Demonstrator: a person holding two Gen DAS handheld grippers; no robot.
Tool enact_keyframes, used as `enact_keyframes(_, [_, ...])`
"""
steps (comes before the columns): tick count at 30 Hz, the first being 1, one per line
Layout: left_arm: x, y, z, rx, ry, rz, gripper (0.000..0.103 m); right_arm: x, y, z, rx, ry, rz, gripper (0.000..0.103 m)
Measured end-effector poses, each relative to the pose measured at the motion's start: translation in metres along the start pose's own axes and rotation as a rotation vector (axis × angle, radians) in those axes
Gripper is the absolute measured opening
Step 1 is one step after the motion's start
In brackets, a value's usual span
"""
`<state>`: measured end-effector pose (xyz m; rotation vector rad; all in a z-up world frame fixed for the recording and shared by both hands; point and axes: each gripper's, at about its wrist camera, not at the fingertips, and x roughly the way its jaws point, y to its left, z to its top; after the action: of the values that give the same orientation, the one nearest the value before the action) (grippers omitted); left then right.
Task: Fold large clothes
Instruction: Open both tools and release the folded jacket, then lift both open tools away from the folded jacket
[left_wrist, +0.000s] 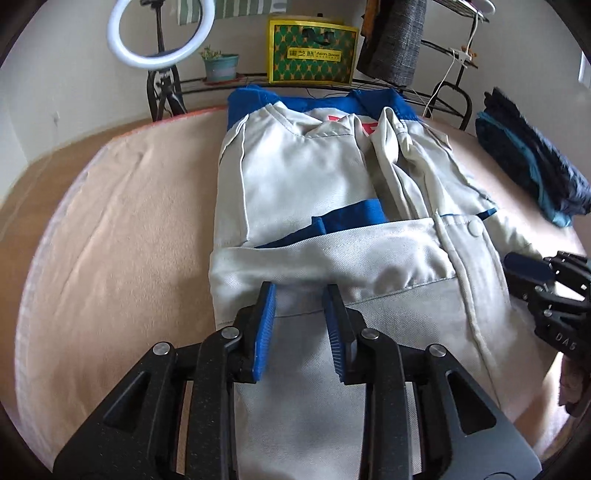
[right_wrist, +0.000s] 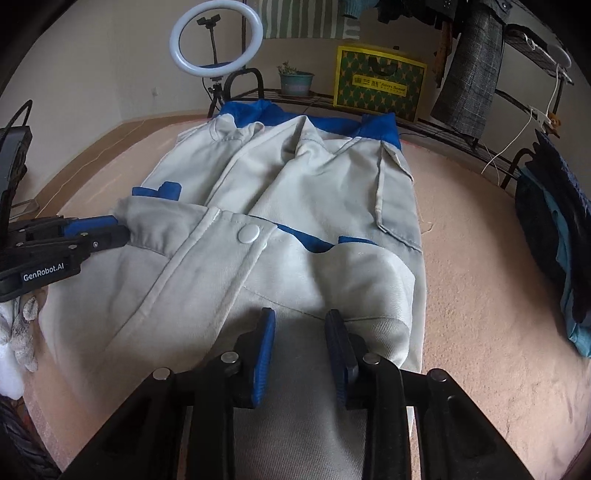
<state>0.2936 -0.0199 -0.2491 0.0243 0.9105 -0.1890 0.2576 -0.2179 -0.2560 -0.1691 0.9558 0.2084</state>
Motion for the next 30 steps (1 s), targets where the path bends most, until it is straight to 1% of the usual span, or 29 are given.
enact_keyframes(2, [-0.007,-0.004,0.002,0.003,0.009,0.025,0.028,-0.005,-0.001,0.005,0.006,0.016,0.006,0.028])
enact_keyframes(4, [-0.024,-0.007,0.005,0.003,-0.009,0.014,0.028,-0.021,-0.002,0.008,0.04,-0.005,0.011,0.028])
enact_keyframes(7, [-0.06,-0.014,0.009,0.027,-0.078,0.005,0.028,-0.063,0.006,0.011,0.044,-0.088,0.005,0.028])
enact_keyframes(9, [-0.093,-0.019,0.011,0.043,-0.146,0.004,0.028,-0.09,0.012,0.012,0.045,-0.133,-0.006,0.029])
enact_keyframes(10, [-0.102,-0.019,0.011,0.042,-0.162,0.0,0.028,-0.105,0.015,0.013,0.052,-0.154,-0.014,0.029])
enact_keyframes(11, [-0.12,-0.019,0.012,0.036,-0.187,-0.013,0.028,-0.119,0.017,0.014,0.061,-0.174,-0.018,0.029])
enact_keyframes(15, [-0.168,-0.023,0.014,0.07,-0.253,-0.012,0.028,-0.176,0.026,0.016,0.086,-0.259,-0.028,0.032])
enact_keyframes(17, [-0.195,-0.026,0.019,0.085,-0.284,-0.019,0.028,-0.203,0.032,0.018,0.082,-0.288,-0.03,0.032])
enact_keyframes(19, [-0.216,-0.028,0.023,0.092,-0.31,-0.019,0.028,-0.226,0.037,0.023,0.067,-0.315,-0.051,0.032])
enact_keyframes(20, [-0.231,-0.029,0.028,0.101,-0.335,-0.014,0.028,-0.239,0.04,0.026,0.058,-0.331,-0.058,0.033])
enact_keyframes(22, [-0.256,-0.033,0.037,0.124,-0.38,0.004,0.028,-0.264,0.043,0.033,0.045,-0.369,-0.072,0.042])
enact_keyframes(23, [-0.267,-0.034,0.041,0.133,-0.401,0.016,0.028,-0.276,0.045,0.037,0.036,-0.388,-0.081,0.048])
enact_keyframes(26, [-0.306,-0.035,0.063,0.141,-0.474,0.033,0.028,-0.31,0.048,0.048,0.02,-0.45,-0.119,0.049])
enact_keyframes(28, [-0.326,-0.033,0.076,0.144,-0.512,0.046,0.028,-0.327,0.048,0.057,0.018,-0.478,-0.13,0.049])
enact_keyframes(30, [-0.346,-0.032,0.097,0.152,-0.548,0.062,0.028,-0.339,0.045,0.068,0.017,-0.5,-0.142,0.049])
